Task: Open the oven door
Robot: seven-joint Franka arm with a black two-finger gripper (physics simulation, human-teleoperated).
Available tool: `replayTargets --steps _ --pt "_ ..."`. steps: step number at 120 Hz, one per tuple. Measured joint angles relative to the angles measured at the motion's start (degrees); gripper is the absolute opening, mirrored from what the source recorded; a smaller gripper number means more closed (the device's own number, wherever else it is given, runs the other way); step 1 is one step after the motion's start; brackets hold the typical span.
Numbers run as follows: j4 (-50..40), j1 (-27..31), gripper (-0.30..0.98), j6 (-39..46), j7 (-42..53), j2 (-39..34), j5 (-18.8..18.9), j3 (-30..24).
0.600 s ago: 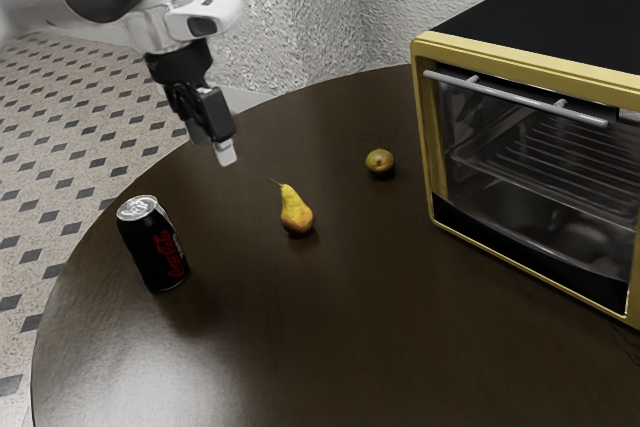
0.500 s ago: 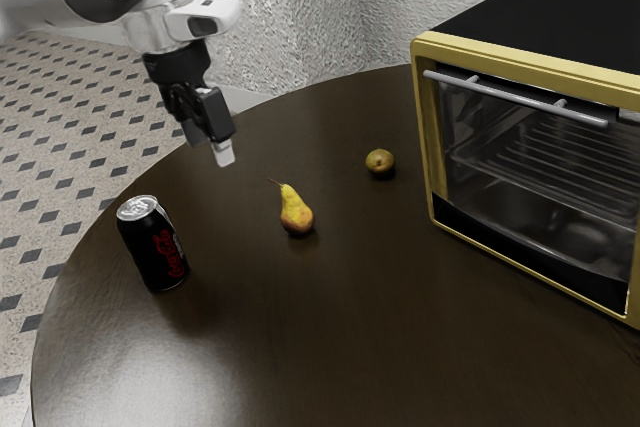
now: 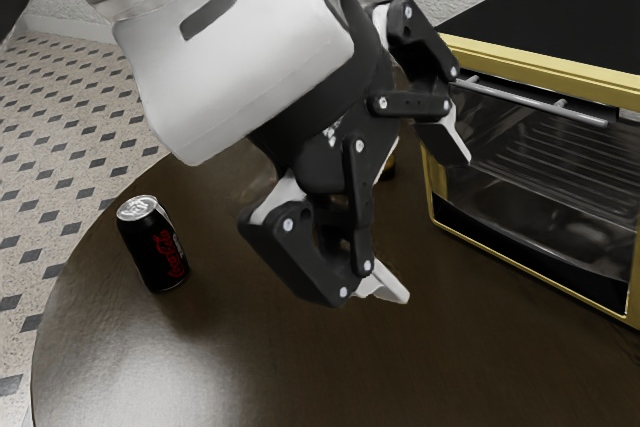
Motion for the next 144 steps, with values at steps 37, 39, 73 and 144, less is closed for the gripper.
replayTargets --steps 37,39,73,144 --pt "2.97 0.77 0.69 17.45 21.46 15.43 2.43 -4.40" --pt "3.04 0.83 0.69 17.98 22.32 16.00 2.67 -4.36" --pt "5.52 1.12 0.69 22.72 33.55 20.61 3.83 4.05" --pt "7.02 1.74 0.68 26.72 42.86 26.14 1.21 13.59"
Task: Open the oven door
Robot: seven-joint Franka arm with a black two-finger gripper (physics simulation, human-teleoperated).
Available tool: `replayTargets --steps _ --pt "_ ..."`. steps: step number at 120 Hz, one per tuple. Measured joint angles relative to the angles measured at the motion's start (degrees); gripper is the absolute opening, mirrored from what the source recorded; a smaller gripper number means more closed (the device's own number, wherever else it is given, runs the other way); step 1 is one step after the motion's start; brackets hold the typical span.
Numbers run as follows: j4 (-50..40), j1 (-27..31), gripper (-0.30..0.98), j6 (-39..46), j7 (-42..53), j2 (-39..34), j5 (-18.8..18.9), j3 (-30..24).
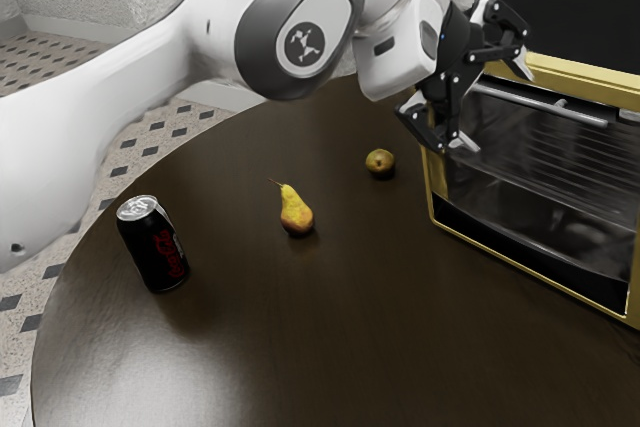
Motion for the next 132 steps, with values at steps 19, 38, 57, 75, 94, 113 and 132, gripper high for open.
replayTargets --steps 19,38,57,75,94,113,132 --pt "-0.25 0.05 0.69 -0.32 -0.29 0.25 0.05 1.19" --pt "5.51 -0.33 0.68 -2.68 -1.10 4.66 0.07 2.32" --pt "11.61 -0.73 0.68 -6.30 -2.07 9.31 0.18 2.41" --pt "14.50 -0.76 0.68 -8.87 -2.82 11.74 0.22 2.42" --pt "15.85 -0.70 0.71 -9.89 -3.41 12.77 0.31 2.16" --pt "15.94 -0.75 0.79 -9.82 -3.89 13.49 0.26 2.00" --pt "15.64 -0.77 0.68 -9.75 -4.36 13.37 0.02 2.11"
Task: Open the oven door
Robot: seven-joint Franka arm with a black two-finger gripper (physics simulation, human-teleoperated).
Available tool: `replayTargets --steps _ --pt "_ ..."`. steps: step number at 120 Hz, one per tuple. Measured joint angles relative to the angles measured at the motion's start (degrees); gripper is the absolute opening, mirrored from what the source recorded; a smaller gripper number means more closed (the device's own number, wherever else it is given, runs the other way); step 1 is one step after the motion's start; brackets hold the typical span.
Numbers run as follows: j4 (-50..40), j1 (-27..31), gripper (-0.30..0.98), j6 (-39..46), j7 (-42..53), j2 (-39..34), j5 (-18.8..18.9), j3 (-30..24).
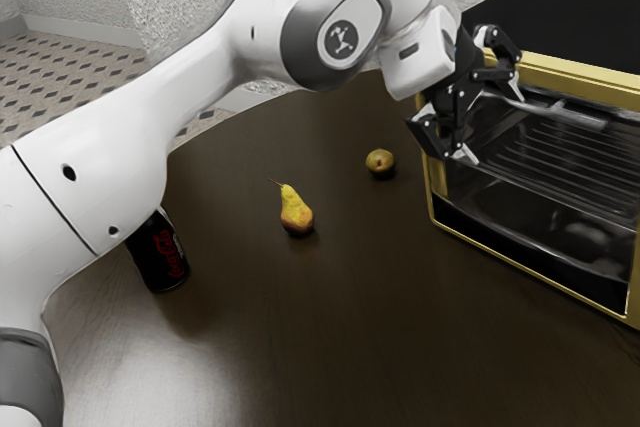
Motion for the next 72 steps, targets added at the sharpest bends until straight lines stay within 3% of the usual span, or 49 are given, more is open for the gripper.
replayTargets --steps 10,24,29,33,37,42,45,48,52,57,60,65,72 --pt "-5.49 0.14 0.65 0.33 -0.18 -4.33 -0.21 0.16" --pt "-25.98 0.62 0.74 5.31 -0.31 -16.89 -1.32 0.73" --pt "-35.83 0.80 0.71 8.18 -0.31 -23.30 -2.19 1.20" --pt "-48.38 1.78 0.46 11.07 -0.26 -32.98 -3.13 1.03" --pt "-59.86 1.48 0.51 13.74 -0.22 -43.96 -4.34 1.29" --pt "-72.31 -1.43 0.56 14.06 -0.24 -66.27 -5.79 1.53" --pt "-75.59 -2.44 0.58 12.63 -0.36 -78.37 -6.40 2.50" --pt "-71.93 -2.51 0.60 10.30 -0.71 -84.78 -6.38 5.84" --pt "-57.48 -0.42 0.62 5.60 -1.82 -80.18 -4.95 9.81" --pt "-26.67 1.89 0.64 -2.49 -3.55 -57.80 -2.98 13.28" --pt "-14.33 2.66 0.64 -6.22 -4.59 -46.00 -2.20 14.63" --pt "-6.17 3.26 0.65 -10.81 -6.98 -35.34 -1.75 16.99" --pt "-3.65 4.46 0.66 -17.49 -14.01 -29.13 -0.60 20.58"
